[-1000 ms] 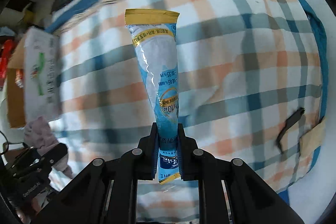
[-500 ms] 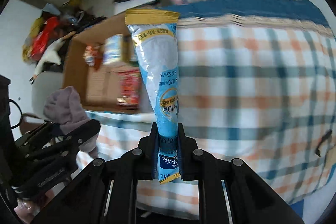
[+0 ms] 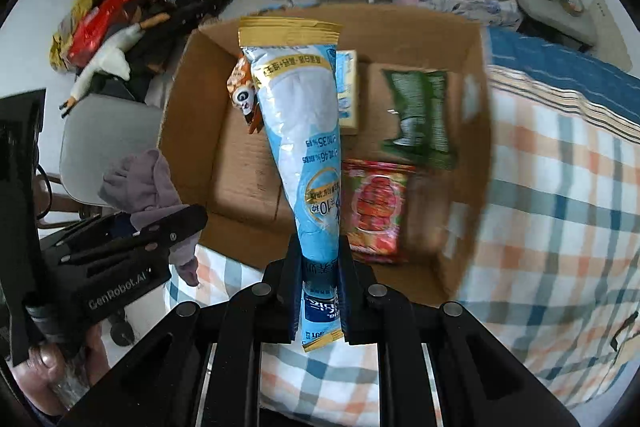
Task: Organize soft objects
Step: 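Carry the cloth and tube into the box and open both tools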
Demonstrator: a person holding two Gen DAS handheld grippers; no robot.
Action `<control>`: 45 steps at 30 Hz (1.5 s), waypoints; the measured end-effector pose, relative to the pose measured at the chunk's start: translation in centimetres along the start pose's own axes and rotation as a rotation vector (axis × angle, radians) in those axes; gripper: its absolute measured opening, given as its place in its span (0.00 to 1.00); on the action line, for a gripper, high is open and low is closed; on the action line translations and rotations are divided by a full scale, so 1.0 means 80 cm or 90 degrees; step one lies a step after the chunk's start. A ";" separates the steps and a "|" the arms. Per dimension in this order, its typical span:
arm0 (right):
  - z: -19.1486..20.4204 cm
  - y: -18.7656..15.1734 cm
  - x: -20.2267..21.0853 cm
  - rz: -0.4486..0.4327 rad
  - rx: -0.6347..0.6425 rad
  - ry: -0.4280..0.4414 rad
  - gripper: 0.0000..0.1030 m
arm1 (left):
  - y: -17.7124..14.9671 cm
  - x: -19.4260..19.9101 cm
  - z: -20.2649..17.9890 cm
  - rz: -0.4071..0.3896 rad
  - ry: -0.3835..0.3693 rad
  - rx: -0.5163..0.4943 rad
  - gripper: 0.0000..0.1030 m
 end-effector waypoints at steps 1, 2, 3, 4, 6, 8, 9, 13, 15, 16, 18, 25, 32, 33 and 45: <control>0.005 0.003 -0.010 0.005 0.002 -0.006 0.15 | 0.003 -0.006 0.005 0.007 -0.006 0.003 0.45; 0.011 0.007 -0.022 0.013 0.003 -0.011 0.15 | 0.005 -0.014 0.011 0.016 -0.016 0.008 0.45; 0.014 0.012 -0.031 0.018 0.004 -0.015 0.15 | 0.008 -0.019 0.016 0.023 -0.025 0.013 0.45; 0.018 0.016 -0.041 0.024 0.005 -0.021 0.16 | 0.008 -0.023 0.018 0.031 -0.036 0.016 0.45; 0.022 0.023 -0.058 0.031 0.012 -0.030 0.15 | 0.014 -0.036 0.024 0.048 -0.063 0.032 0.45; 0.027 0.029 -0.072 0.039 0.017 -0.040 0.16 | 0.020 -0.044 0.030 0.056 -0.074 0.042 0.45; 0.027 0.032 -0.077 0.042 0.020 -0.042 0.15 | 0.022 -0.047 0.032 0.059 -0.077 0.042 0.45; 0.031 0.037 -0.094 0.050 0.033 -0.049 0.16 | 0.026 -0.052 0.029 0.070 -0.084 0.031 0.45; 0.035 0.040 -0.101 0.051 0.039 -0.052 0.16 | 0.028 -0.054 0.026 0.074 -0.088 0.026 0.46; 0.037 0.042 -0.104 0.051 0.044 -0.054 0.16 | 0.028 -0.056 0.025 0.079 -0.088 0.023 0.47; 0.039 0.044 -0.110 0.057 0.049 -0.051 0.17 | 0.028 -0.060 0.026 0.093 -0.082 0.025 0.49; 0.033 0.048 -0.118 0.071 0.048 -0.052 0.26 | 0.025 -0.065 0.037 0.115 -0.068 0.047 0.51; 0.021 0.053 -0.120 0.062 0.045 -0.079 0.56 | 0.017 -0.057 0.044 0.102 -0.050 0.047 0.78; 0.018 0.052 -0.119 0.061 0.045 -0.081 0.62 | 0.016 -0.055 0.048 0.098 -0.042 0.046 0.81; -0.020 0.031 -0.093 0.015 0.009 -0.122 1.00 | 0.008 -0.027 0.053 0.048 0.022 0.021 0.93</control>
Point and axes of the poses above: each gripper's, at about its wrist camera, not at the fingertips, and x roughly against the way its jaws point, z to its left, y to its top, the point moved 8 cm from there along -x, roughly the way its jaws point, and after that the axes turned 14 degrees about -x, right-handed, at the moved point
